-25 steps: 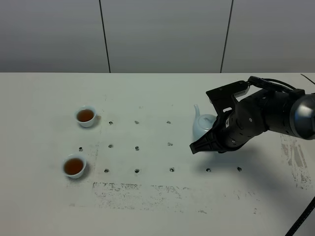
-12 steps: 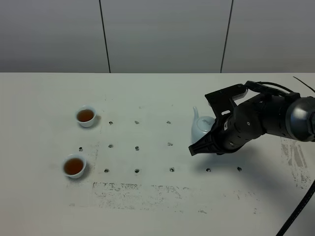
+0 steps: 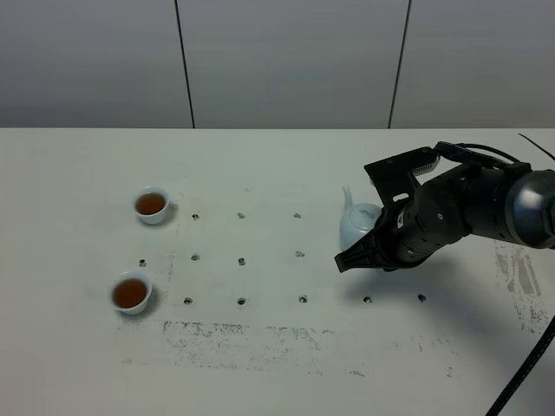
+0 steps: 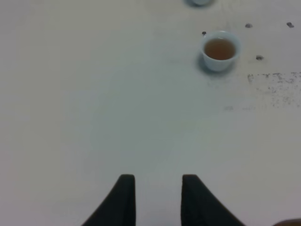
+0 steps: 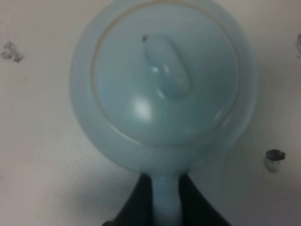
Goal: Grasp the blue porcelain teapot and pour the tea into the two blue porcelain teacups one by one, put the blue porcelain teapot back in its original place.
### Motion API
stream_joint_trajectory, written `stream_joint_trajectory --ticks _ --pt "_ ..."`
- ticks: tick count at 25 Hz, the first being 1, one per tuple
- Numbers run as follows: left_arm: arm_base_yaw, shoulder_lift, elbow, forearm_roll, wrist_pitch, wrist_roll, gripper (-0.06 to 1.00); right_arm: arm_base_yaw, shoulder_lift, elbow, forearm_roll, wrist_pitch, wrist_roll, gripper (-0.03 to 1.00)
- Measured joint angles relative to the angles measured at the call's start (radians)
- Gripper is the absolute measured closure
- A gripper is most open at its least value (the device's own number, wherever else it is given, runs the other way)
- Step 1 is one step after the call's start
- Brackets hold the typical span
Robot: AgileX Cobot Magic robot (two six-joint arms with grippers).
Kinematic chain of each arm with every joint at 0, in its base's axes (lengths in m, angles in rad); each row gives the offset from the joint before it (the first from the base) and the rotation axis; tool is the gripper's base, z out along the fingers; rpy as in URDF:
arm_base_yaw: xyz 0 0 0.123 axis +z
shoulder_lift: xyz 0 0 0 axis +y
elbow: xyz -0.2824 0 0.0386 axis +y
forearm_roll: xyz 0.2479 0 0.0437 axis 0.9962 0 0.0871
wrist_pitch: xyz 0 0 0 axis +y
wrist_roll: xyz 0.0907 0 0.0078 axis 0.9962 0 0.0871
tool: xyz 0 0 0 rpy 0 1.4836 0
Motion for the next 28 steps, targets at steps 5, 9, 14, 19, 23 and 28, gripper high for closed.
stream_joint_trajectory --ticks 5,9,14,19,23,28 --pt "0.000 0.000 0.000 0.000 0.000 0.000 0.64 0.000 0.000 0.000 0.000 -0.002 0.000 0.73" --pt "0.000 0.000 0.000 0.000 0.000 0.000 0.64 0.000 0.000 0.000 -0.001 -0.002 0.000 0.60" --pt "0.000 0.000 0.000 0.000 0.000 0.000 0.64 0.000 -0.019 0.000 -0.018 0.002 0.000 0.54" --pt "0.000 0.000 0.000 0.000 0.000 0.000 0.64 -0.003 -0.098 0.000 -0.039 0.035 -0.001 0.54" --pt "0.000 0.000 0.000 0.000 0.000 0.000 0.64 -0.026 -0.179 0.000 -0.034 0.115 -0.001 0.54" --pt "0.000 0.000 0.000 0.000 0.000 0.000 0.64 -0.095 -0.283 0.000 0.012 0.242 -0.001 0.54"
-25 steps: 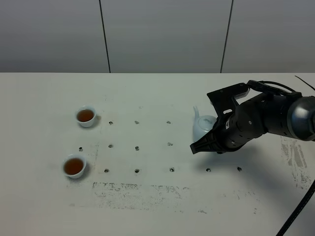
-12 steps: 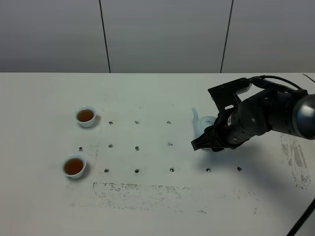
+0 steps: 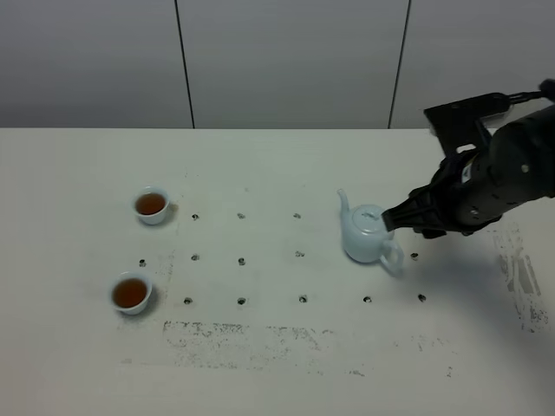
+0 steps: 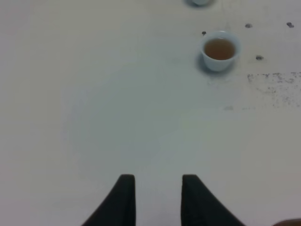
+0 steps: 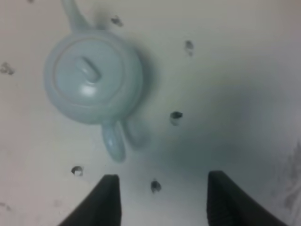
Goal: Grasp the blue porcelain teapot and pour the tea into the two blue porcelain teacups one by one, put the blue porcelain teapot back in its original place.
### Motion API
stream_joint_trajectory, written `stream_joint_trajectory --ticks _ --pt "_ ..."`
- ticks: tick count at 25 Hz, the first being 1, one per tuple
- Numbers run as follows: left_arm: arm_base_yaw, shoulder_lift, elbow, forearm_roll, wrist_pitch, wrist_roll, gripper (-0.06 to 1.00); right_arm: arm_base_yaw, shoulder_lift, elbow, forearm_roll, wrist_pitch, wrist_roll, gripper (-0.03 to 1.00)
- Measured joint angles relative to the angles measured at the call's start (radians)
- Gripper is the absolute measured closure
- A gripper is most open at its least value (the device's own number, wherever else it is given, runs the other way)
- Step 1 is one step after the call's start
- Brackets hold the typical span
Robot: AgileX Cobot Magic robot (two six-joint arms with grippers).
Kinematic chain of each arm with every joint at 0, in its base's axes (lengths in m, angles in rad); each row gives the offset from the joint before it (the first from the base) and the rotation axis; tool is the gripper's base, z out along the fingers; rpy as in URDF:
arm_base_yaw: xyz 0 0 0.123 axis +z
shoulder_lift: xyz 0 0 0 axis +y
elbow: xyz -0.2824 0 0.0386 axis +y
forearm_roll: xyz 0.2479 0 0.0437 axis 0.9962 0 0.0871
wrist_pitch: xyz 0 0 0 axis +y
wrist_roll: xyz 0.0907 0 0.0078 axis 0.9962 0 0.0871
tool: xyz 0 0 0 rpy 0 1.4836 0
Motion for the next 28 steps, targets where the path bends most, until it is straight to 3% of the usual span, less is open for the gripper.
stream_joint_trajectory --ticks 6,13,23,28 --pt "0.000 0.000 0.000 0.000 0.000 0.000 0.64 -0.099 -0.094 0.000 0.020 0.092 0.000 0.54" --pt "0.000 0.000 0.000 0.000 0.000 0.000 0.64 -0.126 -0.274 0.029 0.024 0.218 0.000 0.54" --pt "0.000 0.000 0.000 0.000 0.000 0.000 0.64 -0.158 -0.792 0.443 0.029 0.238 0.000 0.54" --pt "0.000 0.000 0.000 0.000 0.000 0.000 0.64 -0.215 -1.001 0.546 0.031 0.253 0.000 0.54"
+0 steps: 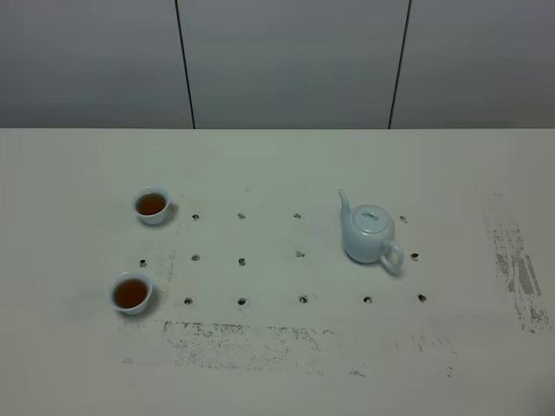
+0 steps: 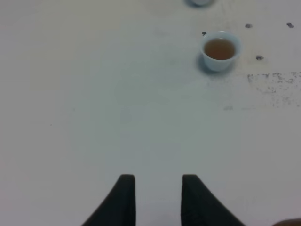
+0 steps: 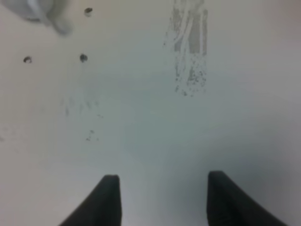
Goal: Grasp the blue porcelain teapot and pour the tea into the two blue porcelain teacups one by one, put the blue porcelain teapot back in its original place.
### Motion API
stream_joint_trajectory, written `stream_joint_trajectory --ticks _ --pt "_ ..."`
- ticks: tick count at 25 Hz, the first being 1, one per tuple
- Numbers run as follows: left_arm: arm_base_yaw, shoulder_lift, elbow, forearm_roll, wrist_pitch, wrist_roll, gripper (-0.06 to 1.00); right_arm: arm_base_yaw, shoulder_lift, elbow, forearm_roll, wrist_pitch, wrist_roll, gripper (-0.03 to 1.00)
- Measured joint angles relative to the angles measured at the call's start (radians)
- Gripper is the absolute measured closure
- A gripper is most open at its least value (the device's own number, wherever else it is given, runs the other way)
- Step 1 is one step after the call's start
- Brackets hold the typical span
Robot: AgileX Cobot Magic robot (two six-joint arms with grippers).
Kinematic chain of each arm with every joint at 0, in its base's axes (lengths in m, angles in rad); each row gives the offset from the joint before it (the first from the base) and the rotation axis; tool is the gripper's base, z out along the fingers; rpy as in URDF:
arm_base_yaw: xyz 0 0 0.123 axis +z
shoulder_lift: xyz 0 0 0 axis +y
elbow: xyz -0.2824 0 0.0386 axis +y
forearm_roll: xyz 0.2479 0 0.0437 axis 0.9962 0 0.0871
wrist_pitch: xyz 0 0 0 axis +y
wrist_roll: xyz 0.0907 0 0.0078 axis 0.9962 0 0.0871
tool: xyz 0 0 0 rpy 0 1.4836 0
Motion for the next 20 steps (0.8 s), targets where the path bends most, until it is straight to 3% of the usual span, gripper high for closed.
stream_joint_trajectory --ticks 4,10,14,20 --pt "0.000 0.000 0.000 0.000 0.000 0.000 0.64 -0.063 -0.118 0.008 0.038 0.028 -0.002 0.54" --pt "0.000 0.000 0.000 0.000 0.000 0.000 0.64 -0.156 -0.279 0.012 0.061 0.204 -0.052 0.54" --pt "0.000 0.000 0.000 0.000 0.000 0.000 0.64 -0.219 -0.364 0.023 0.092 0.210 -0.181 0.54" --pt "0.000 0.000 0.000 0.000 0.000 0.000 0.64 -0.272 -0.492 0.110 0.172 0.171 -0.230 0.54"
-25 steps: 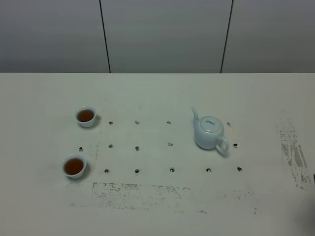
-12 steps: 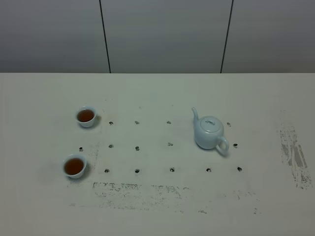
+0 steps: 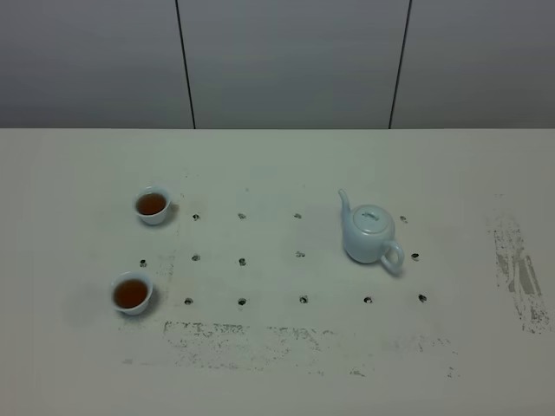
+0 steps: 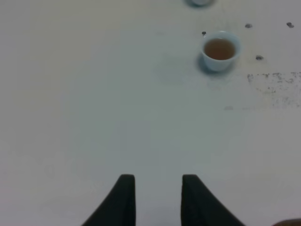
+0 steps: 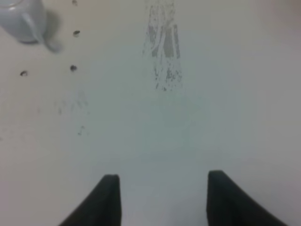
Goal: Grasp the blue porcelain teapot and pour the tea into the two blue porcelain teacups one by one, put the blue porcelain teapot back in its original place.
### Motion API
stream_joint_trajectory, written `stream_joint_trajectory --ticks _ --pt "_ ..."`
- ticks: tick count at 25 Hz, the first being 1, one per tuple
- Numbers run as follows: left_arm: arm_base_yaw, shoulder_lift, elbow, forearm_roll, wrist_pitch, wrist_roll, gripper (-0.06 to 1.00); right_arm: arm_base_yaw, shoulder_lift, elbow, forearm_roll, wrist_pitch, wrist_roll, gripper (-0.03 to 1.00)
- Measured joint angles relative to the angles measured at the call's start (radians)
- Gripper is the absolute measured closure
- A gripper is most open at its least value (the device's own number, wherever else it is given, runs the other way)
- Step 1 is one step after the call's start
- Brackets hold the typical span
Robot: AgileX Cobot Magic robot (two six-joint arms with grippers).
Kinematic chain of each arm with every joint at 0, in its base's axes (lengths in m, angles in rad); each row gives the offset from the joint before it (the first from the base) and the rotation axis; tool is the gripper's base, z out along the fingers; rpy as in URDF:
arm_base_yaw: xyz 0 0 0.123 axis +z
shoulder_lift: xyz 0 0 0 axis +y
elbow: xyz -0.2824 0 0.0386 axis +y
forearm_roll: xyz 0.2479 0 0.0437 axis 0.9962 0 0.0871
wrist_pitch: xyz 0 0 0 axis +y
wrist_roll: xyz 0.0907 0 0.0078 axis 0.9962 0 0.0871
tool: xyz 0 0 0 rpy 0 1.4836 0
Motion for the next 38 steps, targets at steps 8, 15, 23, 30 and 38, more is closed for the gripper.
stream_joint_trajectory --ticks 8,15,23,30,38 --pt "0.000 0.000 0.000 0.000 0.000 0.000 0.64 -0.015 -0.168 0.003 0.021 -0.006 -0.029 0.54" --pt "0.000 0.000 0.000 0.000 0.000 0.001 0.64 -0.017 -0.177 0.003 0.034 -0.005 -0.029 0.54" --pt "0.000 0.000 0.000 0.000 0.000 0.001 0.64 -0.017 -0.177 0.003 0.035 -0.005 -0.031 0.54" --pt "0.000 0.000 0.000 0.000 0.000 0.001 0.64 -0.017 -0.177 0.003 0.036 -0.005 -0.032 0.54" --pt "0.000 0.000 0.000 0.000 0.000 0.001 0.64 -0.017 -0.177 0.003 0.036 -0.005 -0.033 0.54"
